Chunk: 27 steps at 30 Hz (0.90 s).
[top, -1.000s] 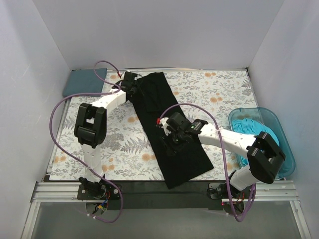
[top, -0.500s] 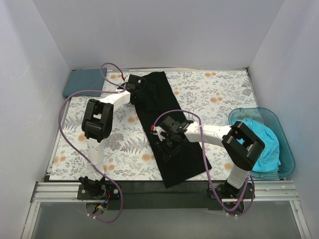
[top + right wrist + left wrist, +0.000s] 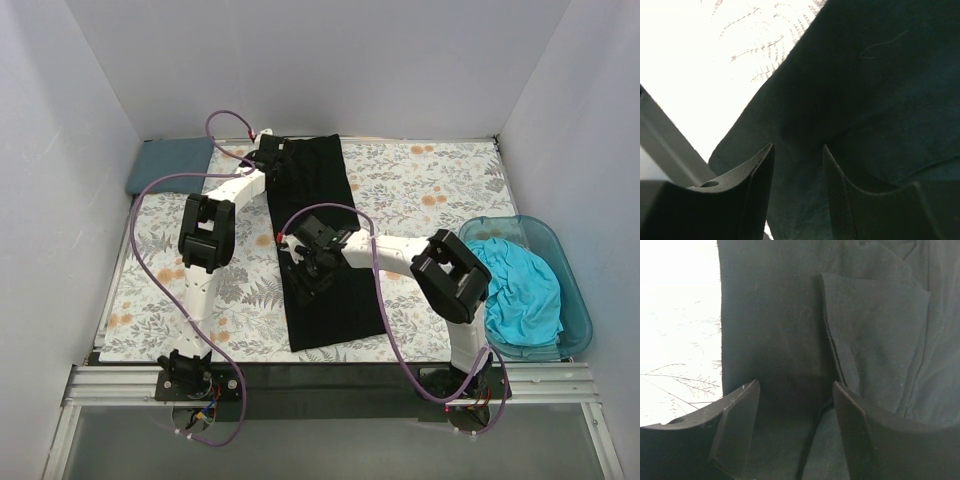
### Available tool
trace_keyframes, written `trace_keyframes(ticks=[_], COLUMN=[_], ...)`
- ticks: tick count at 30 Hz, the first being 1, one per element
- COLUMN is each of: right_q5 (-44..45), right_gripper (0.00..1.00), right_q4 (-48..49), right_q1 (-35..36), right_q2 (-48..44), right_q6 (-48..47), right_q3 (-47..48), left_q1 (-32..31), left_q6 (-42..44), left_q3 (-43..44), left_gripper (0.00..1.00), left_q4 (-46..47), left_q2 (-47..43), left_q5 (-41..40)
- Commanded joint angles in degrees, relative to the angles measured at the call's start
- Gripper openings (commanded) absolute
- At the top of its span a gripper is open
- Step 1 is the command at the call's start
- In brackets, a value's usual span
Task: Fold and stack the t-shirts
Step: Fold the tshirt
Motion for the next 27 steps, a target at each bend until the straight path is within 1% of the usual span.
trace_keyframes(ticks=[1,2,4,5,7,8,9,11,12,13,15,16,17,18,19,20,22,23,24,25,26,27], right_q5=[4.80,7.07,10.15,12.95,15.52,17.62,18.51,19.39,19.40,19.40,18.61,18.08,16.43,15.36,14.31,12.73,10.01,9.21,8.42,7.45,5.62,4.73], right_gripper=[0.43,0.43,0.44,0.45,0.45,0.47,0.48,0.51,0.52,0.53,0.54,0.54,0.53,0.52,0.52,0.52,0.51,0.50,0.49,0.49,0.48,0.47], right_q4=[-0.87,-1.22,-1.57,-1.66,-1.66,-1.66,-1.66,-1.66,-1.66,-1.66,-1.92,-1.84,-1.84,-1.84,-1.84,-1.75,-0.62,-0.09,0.70,2.36,3.60,4.83], right_q1=[0.16,-0.01,-0.19,-0.62,-1.24,-2.11,-2.56,-4.23,-4.84,-5.46,-7.48,-9.05,-9.67,-10.20,-10.99,-11.09,-11.09,-11.09,-11.09,-11.09,-11.09,-11.09], right_q2=[-2.99,-5.35,-8.17,-11.23,-14.49,-17.82,-19.50,-24.24,-25.66,-26.89,-29.97,-30.94,-32.51,-33.22,-33.84,-34.63,-35.08,-34.90,-34.73,-34.46,-33.85,-33.41], right_q6=[-0.55,-0.55,-0.55,-0.46,-0.11,0.15,0.59,0.86,1.21,1.47,2.00,2.61,2.79,3.05,3.32,3.93,4.63,5.59,6.13,6.74,7.44,9.01], right_q3=[2.04,1.95,0.82,0.29,-1.55,-2.17,-3.05,-5.33,-6.13,-7.87,-9.64,-10.87,-12.88,-13.94,-14.74,-16.23,-17.38,-18.78,-19.31,-19.93,-20.45,-21.68], left_q1=[0.97,0.97,0.97,0.97,0.97,0.97,0.97,0.97,0.97,0.97,0.89,0.80,0.71,0.62,0.01,-0.34,-1.74,-2.27,-3.32,-3.94,-4.38,-5.52], left_q6=[1.90,1.81,1.72,1.64,1.11,0.85,0.84,1.19,1.20,1.11,0.24,-0.29,-1.08,-1.61,-3.18,-4.07,-6.70,-7.58,-8.64,-9.78,-12.31,-13.64], left_q3=[0.62,-0.17,-1.57,-3.49,-6.13,-9.20,-11.31,-15.27,-19.90,-22.12,-29.22,-31.79,-33.99,-36.10,-40.04,-41.64,-47.07,-49.46,-51.74,-56.29,-58.34,-60.36], left_gripper=[0.57,0.60,0.62,0.68,0.79,0.83,0.86,0.86,0.86,0.86,0.86,0.86,0.86,0.86,0.85,0.84,0.80,0.75,0.74,0.73,0.70,0.70], left_q4=[-1.30,-1.30,-1.03,-0.94,-0.33,0.02,0.63,2.83,3.53,4.23,4.51,3.81,3.19,2.40,-0.48,-2.24,-7.33,-8.66,-9.46,-11.30,-12.18,-13.06], left_q2=[-3.86,-6.92,-10.19,-12.29,-18.79,-21.08,-26.24,-31.27,-34.26,-39.51,-45.16,-50.49,-52.98,-55.18,-57.64,-61.49,-65.55,-69.58,-71.53,-73.29,-75.31,-78.20], left_q5=[-1.30,-1.47,-1.83,-1.83,-2.35,-2.35,-2.18,-1.31,-0.86,-0.43,1.33,2.21,2.82,4.57,4.85,5.29,6.52,7.04,9.14,10.29,10.91,12.92])
